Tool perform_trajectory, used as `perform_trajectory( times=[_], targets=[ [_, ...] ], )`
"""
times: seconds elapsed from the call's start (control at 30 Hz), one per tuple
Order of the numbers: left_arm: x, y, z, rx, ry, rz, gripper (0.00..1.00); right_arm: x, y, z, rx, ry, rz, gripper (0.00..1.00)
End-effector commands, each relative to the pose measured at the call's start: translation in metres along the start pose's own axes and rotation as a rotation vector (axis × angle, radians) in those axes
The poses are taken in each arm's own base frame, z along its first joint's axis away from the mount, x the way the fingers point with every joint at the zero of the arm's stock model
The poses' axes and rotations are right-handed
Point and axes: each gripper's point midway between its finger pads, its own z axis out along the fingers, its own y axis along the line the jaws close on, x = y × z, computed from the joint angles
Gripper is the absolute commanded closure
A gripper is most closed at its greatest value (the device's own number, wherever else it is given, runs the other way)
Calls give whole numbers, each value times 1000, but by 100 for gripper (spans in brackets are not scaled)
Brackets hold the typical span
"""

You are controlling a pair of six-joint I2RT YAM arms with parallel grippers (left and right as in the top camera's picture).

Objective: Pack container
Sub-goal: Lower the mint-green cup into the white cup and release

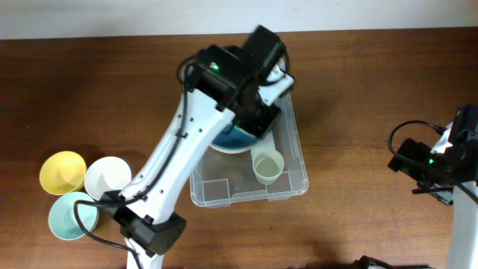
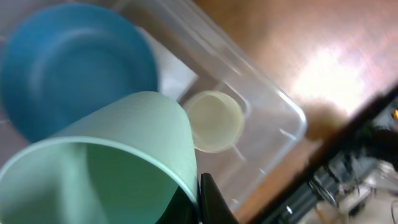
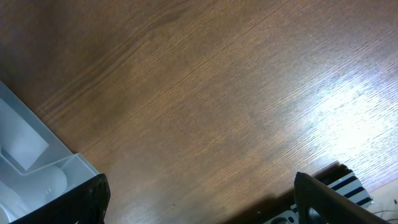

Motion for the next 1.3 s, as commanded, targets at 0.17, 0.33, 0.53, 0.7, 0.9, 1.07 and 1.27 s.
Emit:
perform_trajectory(
  times=[0.17,0.33,0.53,0.7,0.9,1.07,1.27],
  targets=[
    [36,-67,36,108,178,187,100,1,0,0,-8,3,16,10],
    [56,-67,58,109,273,183,100,1,0,0,-11,4,16,10],
    [56,-65,78,109,277,181,99,1,0,0,-11,6,16,10],
    [50,-63,83,97,251,187,99,2,0,0,-9,9,16,10],
    [35,-54,87,35,195,201,100,3,0,0,-9,11,16,10],
    [33,-54,87,35,184,203,99,3,0,0,-9,11,16,10],
    [33,-54,87,34,184,203,86,3,0,0,-9,11,13,10]
  ],
)
